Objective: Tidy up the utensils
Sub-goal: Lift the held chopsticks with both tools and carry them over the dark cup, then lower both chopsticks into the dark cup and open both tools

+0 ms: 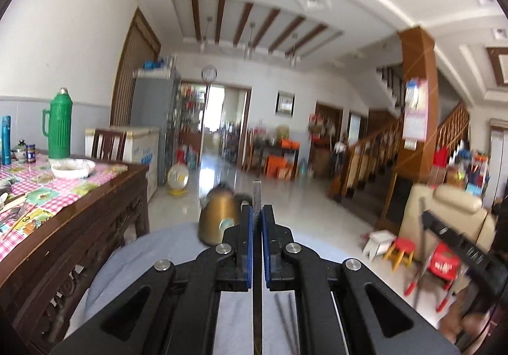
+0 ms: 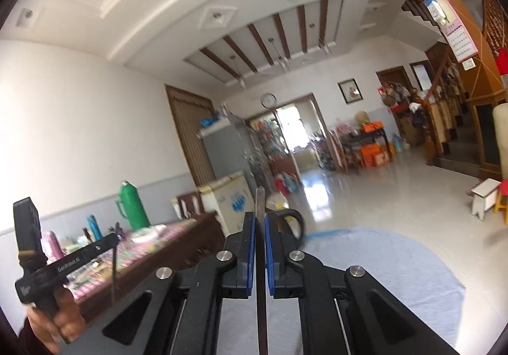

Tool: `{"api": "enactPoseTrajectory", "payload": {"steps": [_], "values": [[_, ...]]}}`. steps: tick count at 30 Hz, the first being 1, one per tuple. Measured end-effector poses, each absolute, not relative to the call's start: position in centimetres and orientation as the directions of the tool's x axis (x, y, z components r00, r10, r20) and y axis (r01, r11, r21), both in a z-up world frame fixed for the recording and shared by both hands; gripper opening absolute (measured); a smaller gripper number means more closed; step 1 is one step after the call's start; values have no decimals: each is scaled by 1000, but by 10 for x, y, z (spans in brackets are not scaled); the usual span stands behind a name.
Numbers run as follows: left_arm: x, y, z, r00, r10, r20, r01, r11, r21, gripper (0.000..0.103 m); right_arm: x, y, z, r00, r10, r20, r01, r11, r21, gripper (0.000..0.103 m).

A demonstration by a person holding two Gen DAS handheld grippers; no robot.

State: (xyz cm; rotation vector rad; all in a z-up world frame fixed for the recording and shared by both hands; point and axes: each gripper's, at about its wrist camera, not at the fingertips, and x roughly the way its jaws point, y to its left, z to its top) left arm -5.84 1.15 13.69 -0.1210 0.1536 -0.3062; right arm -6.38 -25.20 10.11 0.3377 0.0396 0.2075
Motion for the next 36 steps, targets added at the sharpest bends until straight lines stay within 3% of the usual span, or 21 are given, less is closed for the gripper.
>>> {"api": "enactPoseTrajectory", "payload": {"steps": [5,10,20,36], "values": [[-93,1,134,944,-330,22,328,925,-192,5,-71,-219,87,973,224,55,-229,908,351,7],[-95,-4,112,949,-302,88,314,916,-248,5,-69,-203,61,977,195,82,-212,895,393,7],[-66,-13,61,972,-235,11,227,925,-304,5,-68,-199,30,994,76,75,-99,924,370,7],[-58,-32,17,979,-182,-95,151,951,-270,5,-71,-194,-2,997,70,11,-70,943,326,7]]}}
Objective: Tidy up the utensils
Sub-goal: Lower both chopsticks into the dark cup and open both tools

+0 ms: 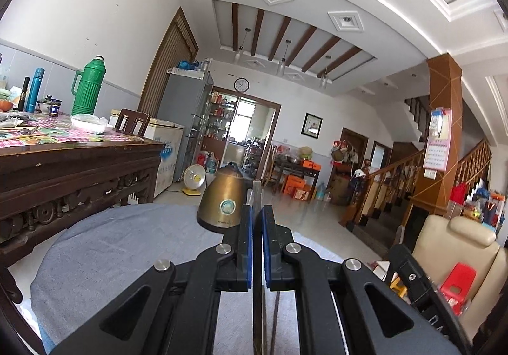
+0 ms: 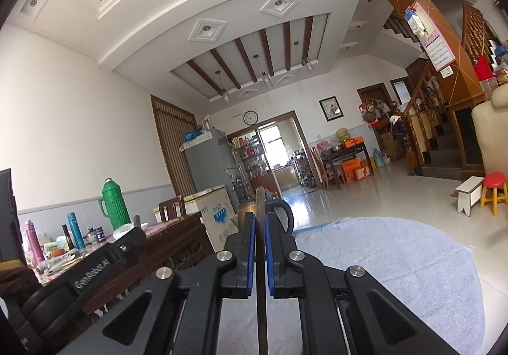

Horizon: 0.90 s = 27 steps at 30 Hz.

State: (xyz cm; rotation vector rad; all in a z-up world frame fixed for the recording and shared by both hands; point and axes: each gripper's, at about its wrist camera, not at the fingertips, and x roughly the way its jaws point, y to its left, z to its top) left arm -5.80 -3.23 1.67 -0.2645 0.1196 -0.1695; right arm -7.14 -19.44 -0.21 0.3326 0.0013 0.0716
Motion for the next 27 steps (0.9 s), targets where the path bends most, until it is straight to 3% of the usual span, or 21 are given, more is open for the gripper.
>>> {"api": "enactPoseTrajectory", "payload": {"steps": [18,27], "values": [[-88,-29,-8,943,-231,-240,194,966,-169,8,-112,-194,-23,982,166,-94,-133,949,286,7],[-100,-30,-13,917,-248,-313,225,968,-109,11,-123,-192,-32,952,229,-201,-173,950,261,8]]}}
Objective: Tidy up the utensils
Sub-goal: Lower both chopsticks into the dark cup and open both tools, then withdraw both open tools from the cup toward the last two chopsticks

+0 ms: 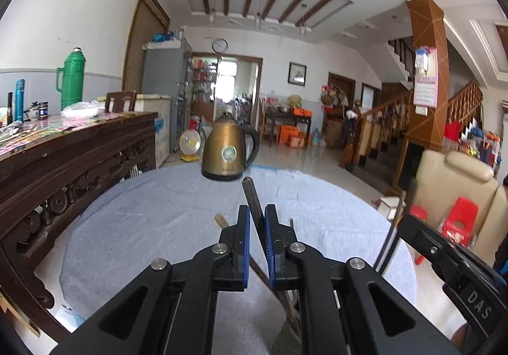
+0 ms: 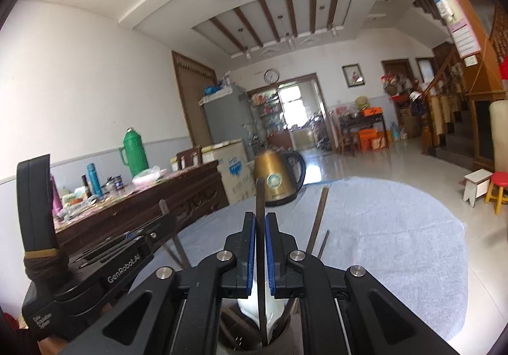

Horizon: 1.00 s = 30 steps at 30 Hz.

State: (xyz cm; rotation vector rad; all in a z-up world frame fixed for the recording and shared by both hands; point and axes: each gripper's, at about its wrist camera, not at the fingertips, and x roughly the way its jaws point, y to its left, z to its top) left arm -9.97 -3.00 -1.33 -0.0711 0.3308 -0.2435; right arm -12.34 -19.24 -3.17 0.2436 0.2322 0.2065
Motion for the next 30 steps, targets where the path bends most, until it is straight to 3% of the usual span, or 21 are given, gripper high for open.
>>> {"api": "enactPoseTrajectory", "payload": {"steps": [1,2,3,4,5,6,11,19,30], "values": [[-102,-29,-13,913,-248,-323,227,969,-102,18,-124,-194,-33,951,229,-207,-171,949,266,8],[-104,-28,-12,911,-250,-327,231,968,-98,36,-126,-198,-33,951,231,-204,-170,945,278,12],[-106,-26,-10,911,-248,-329,229,969,-94,47,-129,-203,-31,953,228,-197,-166,943,290,25],[-110,-24,-8,916,-235,-325,217,972,-89,66,-131,-207,-30,956,221,-191,-159,942,295,33],[-114,-20,-5,926,-220,-306,203,975,-85,68,-135,-213,-28,963,207,-174,-147,941,304,56],[-118,-18,-3,933,-208,-293,194,978,-78,68,-140,-219,-27,970,191,-148,-137,940,314,65],[-122,-9,3,943,-130,-307,130,991,-20,73,-152,-248,-22,987,101,-124,-55,943,328,65],[-113,2,-8,907,1,-421,19,999,44,74,-137,-293,-45,964,34,-263,91,889,448,65],[-92,24,-41,811,137,-569,-93,990,105,74,-125,-302,-63,924,26,-381,161,879,449,65]]}}
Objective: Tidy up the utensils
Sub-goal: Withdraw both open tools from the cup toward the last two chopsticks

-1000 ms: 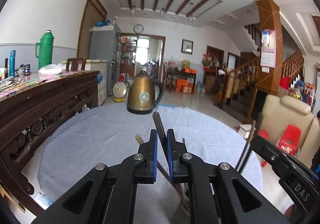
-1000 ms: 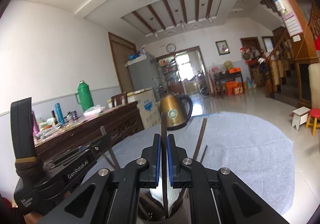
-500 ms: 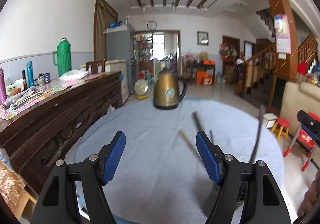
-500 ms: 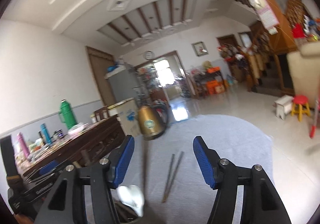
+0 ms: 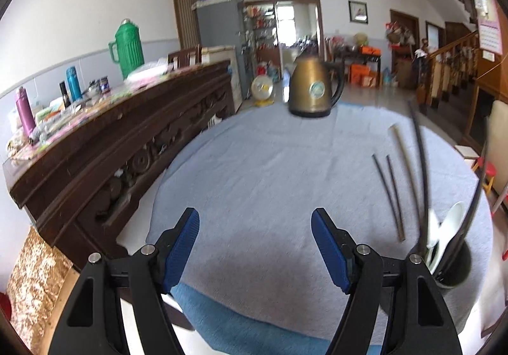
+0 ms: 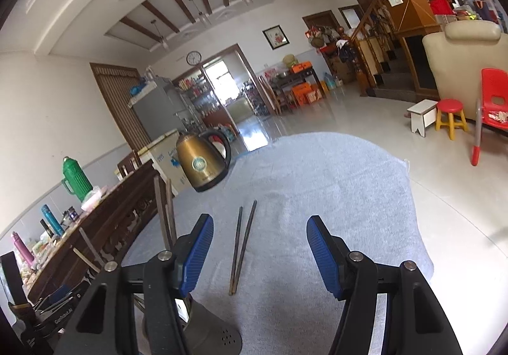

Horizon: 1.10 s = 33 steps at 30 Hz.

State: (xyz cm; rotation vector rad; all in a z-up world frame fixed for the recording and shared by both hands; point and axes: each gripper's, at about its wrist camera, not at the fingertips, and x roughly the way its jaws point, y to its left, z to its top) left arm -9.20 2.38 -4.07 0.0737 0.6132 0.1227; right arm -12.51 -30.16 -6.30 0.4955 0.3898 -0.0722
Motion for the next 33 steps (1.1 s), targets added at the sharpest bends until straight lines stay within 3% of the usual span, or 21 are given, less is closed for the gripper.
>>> {"api": "enactPoseTrajectory", "payload": {"steps": [14,33], "values": [[-75,38,-65,725,149,-672,-111,989,99,74,-104,-295,-85,870,47,-491,199,877,437,65],[-54,40,-95,611,123,-782,-89,992,86,74,-92,-292,-101,844,66,-532,210,872,442,65]]}}
